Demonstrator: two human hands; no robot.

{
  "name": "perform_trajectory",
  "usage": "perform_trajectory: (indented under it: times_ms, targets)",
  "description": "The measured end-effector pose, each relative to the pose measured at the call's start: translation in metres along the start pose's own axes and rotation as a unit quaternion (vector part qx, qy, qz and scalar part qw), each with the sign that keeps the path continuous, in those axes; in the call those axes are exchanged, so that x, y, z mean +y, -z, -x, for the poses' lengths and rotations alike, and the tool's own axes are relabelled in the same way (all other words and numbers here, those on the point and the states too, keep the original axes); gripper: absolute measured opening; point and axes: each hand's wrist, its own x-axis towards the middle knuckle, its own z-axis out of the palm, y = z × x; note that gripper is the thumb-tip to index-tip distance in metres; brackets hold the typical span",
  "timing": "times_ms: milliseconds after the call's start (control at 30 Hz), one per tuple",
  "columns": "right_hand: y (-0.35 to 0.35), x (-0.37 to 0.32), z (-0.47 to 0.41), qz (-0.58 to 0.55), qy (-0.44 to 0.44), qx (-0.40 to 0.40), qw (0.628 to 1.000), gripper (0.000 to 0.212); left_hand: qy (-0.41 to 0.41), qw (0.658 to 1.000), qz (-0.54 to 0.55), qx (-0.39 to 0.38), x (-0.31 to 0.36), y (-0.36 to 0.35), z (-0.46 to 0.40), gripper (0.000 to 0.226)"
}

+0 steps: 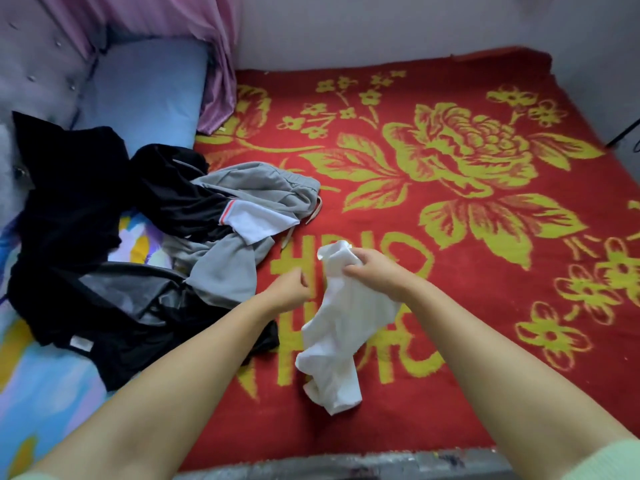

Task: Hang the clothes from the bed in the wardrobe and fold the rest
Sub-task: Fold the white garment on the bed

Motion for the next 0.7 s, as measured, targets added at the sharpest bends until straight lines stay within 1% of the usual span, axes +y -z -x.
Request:
perform_trajectory:
  times_ms: [33, 67, 100, 133, 167, 233, 267, 300, 367, 400, 467, 567, 600, 633, 700]
  targets:
    - [0.010, -0.016, 0.005, 0.063, 0.017, -0.027, 0.998, 0.013, -0.054, 0.995, -0.004, 0.084, 0.008, 0.006, 0.001, 0.030]
    - [0.021, -0.032, 0.010, 0.118, 0.032, -0.051, 0.991, 0.009, -0.132, 0.983, -0.011, 0.131, 0.018, 0.013, 0.004, 0.046]
    - [0.032, -0.047, 0.016, 0.164, 0.047, -0.065, 0.983, 0.011, -0.208, 0.968, -0.029, 0.139, 0.027, 0.019, 0.006, 0.057]
    - [0.043, -0.060, 0.020, 0.201, 0.061, -0.069, 0.975, 0.012, -0.267, 0.954, -0.057, 0.126, 0.038, 0.024, 0.011, 0.059]
    - [0.055, -0.072, 0.027, 0.227, 0.066, -0.071, 0.969, 0.011, -0.302, 0.944, -0.080, 0.111, 0.048, 0.030, 0.017, 0.052]
    - [0.077, -0.093, 0.042, 0.253, 0.068, -0.070, 0.963, 0.017, -0.330, 0.934, -0.073, 0.112, 0.065, 0.042, 0.029, 0.034]
    - [0.086, -0.101, 0.051, 0.255, 0.070, -0.061, 0.962, 0.024, -0.325, 0.937, -0.051, 0.120, 0.070, 0.048, 0.036, 0.023]
    - [0.095, -0.107, 0.059, 0.252, 0.077, -0.043, 0.964, 0.027, -0.315, 0.939, -0.029, 0.135, 0.077, 0.054, 0.042, 0.019]
    - [0.109, -0.115, 0.072, 0.245, 0.097, 0.006, 0.965, 0.018, -0.300, 0.940, -0.001, 0.163, 0.085, 0.067, 0.050, 0.036]
    - [0.114, -0.117, 0.077, 0.246, 0.106, 0.034, 0.963, 0.013, -0.297, 0.938, 0.006, 0.181, 0.087, 0.074, 0.052, 0.039]
    - [0.130, -0.121, 0.088, 0.246, 0.106, 0.094, 0.959, 0.015, -0.276, 0.937, -0.003, 0.214, 0.087, 0.089, 0.057, 0.034]
    - [0.155, -0.123, 0.101, 0.255, 0.088, 0.179, 0.946, 0.014, -0.220, 0.943, -0.020, 0.248, 0.083, 0.114, 0.060, 0.014]
    - [0.163, -0.121, 0.101, 0.266, 0.074, 0.204, 0.939, 0.013, -0.206, 0.943, -0.025, 0.262, 0.083, 0.122, 0.061, 0.011]
    - [0.169, -0.119, 0.100, 0.281, 0.058, 0.229, 0.930, 0.013, -0.196, 0.940, -0.026, 0.277, 0.086, 0.129, 0.062, 0.013]
    - [0.177, -0.112, 0.098, 0.314, 0.016, 0.273, 0.909, 0.018, -0.182, 0.935, -0.035, 0.302, 0.094, 0.142, 0.068, 0.023]
